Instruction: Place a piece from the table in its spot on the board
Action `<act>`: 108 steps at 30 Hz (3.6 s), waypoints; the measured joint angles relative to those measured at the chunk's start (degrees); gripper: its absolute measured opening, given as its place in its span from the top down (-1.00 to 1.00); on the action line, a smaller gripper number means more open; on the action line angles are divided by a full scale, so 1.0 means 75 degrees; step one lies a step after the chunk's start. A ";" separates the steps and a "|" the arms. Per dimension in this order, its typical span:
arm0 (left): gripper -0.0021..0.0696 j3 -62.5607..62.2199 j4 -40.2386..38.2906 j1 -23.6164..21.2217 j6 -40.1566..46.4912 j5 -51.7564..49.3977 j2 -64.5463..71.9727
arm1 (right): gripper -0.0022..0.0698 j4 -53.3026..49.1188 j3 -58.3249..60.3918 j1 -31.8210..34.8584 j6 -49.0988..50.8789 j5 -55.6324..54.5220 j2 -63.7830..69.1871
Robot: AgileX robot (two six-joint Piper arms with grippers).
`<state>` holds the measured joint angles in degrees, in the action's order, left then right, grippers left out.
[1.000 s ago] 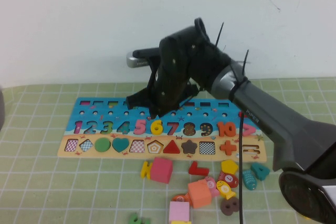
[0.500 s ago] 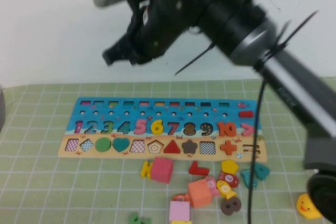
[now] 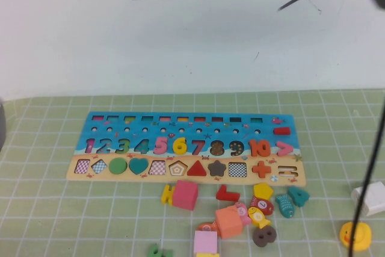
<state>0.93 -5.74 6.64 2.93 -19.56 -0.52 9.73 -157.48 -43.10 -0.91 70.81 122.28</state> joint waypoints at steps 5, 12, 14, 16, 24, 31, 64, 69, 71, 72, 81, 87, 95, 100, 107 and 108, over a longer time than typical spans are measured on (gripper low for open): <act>0.95 0.0000 0.0000 0.0000 0.0000 0.0000 0.0000 | 0.94 0.0724 -0.0013 0.0000 -0.0377 0.0000 -0.0494; 0.95 0.0000 0.0000 0.0000 0.0000 0.0000 0.0000 | 0.94 0.1226 -0.0074 0.0000 -0.0417 0.0000 -0.0704; 0.95 0.0000 0.0000 0.0000 0.0000 0.0000 0.0000 | 0.94 0.1411 -0.0074 0.0000 -0.0417 0.0000 -0.0704; 0.95 0.0000 0.0000 0.0000 0.0000 0.0000 0.0000 | 0.94 0.1648 -0.0074 0.0000 -0.0417 0.0000 -0.0704; 0.95 0.0000 0.0000 0.0000 0.0000 0.0000 0.0000 | 0.94 0.1200 -0.0074 0.0014 -0.1647 0.0000 -0.0704; 0.95 0.0000 0.0000 0.0000 0.0000 0.0000 0.0000 | 0.94 0.1025 -0.0074 0.0014 -0.2764 0.0000 -0.0908; 0.95 0.0000 0.0000 0.0000 0.0000 0.0000 0.0000 | 0.94 -0.1681 1.0540 0.2019 -0.2299 -0.2996 -0.9554; 0.95 0.0000 0.0000 0.0000 0.0000 0.0000 0.0000 | 0.94 -0.1541 1.3110 0.3265 -0.2281 -0.4747 -1.1375; 0.95 0.0000 0.0000 0.0000 0.0000 0.0000 0.0000 | 0.94 -0.1505 1.3957 0.3697 -0.2230 -0.5416 -1.2225; 0.95 0.0000 0.0000 0.0000 0.0000 0.0000 0.0000 | 0.94 -0.1508 1.4394 0.3889 -0.2167 -0.5708 -1.2637; 0.95 0.0000 0.0000 0.0000 0.0000 0.0000 0.0000 | 0.94 -0.1454 1.7105 0.5148 -0.1302 -0.6616 -1.5281; 0.95 0.0000 0.0000 0.0000 0.0000 0.0000 0.0000 | 0.94 -0.1454 1.8406 0.5367 -0.1120 -0.6675 -1.5998; 0.95 0.0000 0.0000 0.0000 0.0000 0.0000 0.0000 | 0.94 -0.1454 1.9726 0.5367 -0.0882 -0.6728 -1.6178; 0.95 0.0000 0.0000 0.0000 0.0000 0.0000 0.0000 | 0.94 -0.1441 2.0268 0.5367 -0.0877 -0.6812 -1.6178; 0.95 0.0000 0.0000 0.0000 0.0000 0.0000 0.0000 | 0.94 -0.1230 2.1175 0.5367 -0.0864 -0.7441 -1.6371; 0.95 0.0000 0.0000 0.0000 0.0000 0.0000 0.0000 | 0.94 -0.1219 2.1190 0.5367 -0.0824 -0.7441 -1.6371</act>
<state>0.93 -5.74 6.64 2.93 -19.56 -0.52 0.59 1.44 -2.85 -7.09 15.00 -0.50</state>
